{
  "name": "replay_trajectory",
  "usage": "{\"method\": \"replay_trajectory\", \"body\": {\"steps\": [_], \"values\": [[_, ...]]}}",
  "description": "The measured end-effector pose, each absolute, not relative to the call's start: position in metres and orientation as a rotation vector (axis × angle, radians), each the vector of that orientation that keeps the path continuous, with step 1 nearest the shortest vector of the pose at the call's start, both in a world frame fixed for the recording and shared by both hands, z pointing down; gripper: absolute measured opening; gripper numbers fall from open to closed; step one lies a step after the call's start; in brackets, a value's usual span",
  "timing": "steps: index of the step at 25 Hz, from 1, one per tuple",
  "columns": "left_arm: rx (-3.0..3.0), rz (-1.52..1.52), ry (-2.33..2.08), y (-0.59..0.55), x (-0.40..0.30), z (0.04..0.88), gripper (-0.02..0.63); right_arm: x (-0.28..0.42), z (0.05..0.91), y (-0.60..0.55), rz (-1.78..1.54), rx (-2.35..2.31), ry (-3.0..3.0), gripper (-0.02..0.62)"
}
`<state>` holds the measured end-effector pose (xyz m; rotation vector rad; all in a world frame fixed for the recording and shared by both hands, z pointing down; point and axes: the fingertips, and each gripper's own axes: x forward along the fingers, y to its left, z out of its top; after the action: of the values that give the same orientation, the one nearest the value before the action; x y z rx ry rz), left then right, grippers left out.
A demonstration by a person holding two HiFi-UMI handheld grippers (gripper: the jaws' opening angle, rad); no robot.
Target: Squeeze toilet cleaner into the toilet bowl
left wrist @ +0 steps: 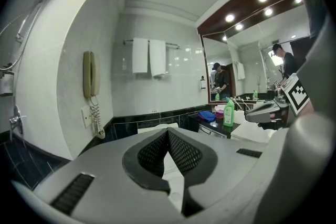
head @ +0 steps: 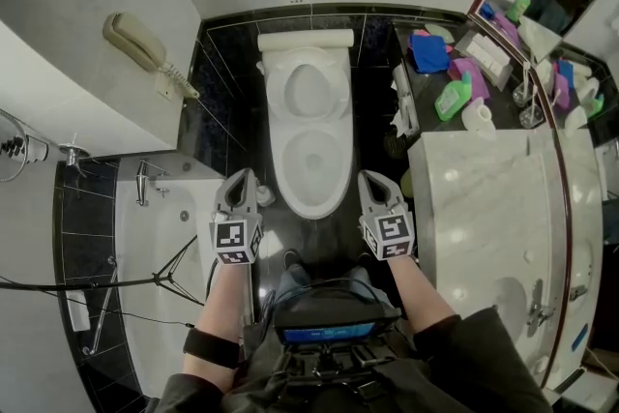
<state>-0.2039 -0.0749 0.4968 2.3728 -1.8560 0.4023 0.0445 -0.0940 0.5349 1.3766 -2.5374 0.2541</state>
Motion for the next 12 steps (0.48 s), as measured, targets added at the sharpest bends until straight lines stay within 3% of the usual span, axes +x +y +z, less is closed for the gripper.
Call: {"method": "replay_trajectory", "body": {"steps": [12], "values": [[2.427, 0.395, -1.772, -0.089, -0.202, 0.505, 0.0, 0.034, 0.539, -0.104, 0.253, 1.379, -2.471, 0.009]]}}
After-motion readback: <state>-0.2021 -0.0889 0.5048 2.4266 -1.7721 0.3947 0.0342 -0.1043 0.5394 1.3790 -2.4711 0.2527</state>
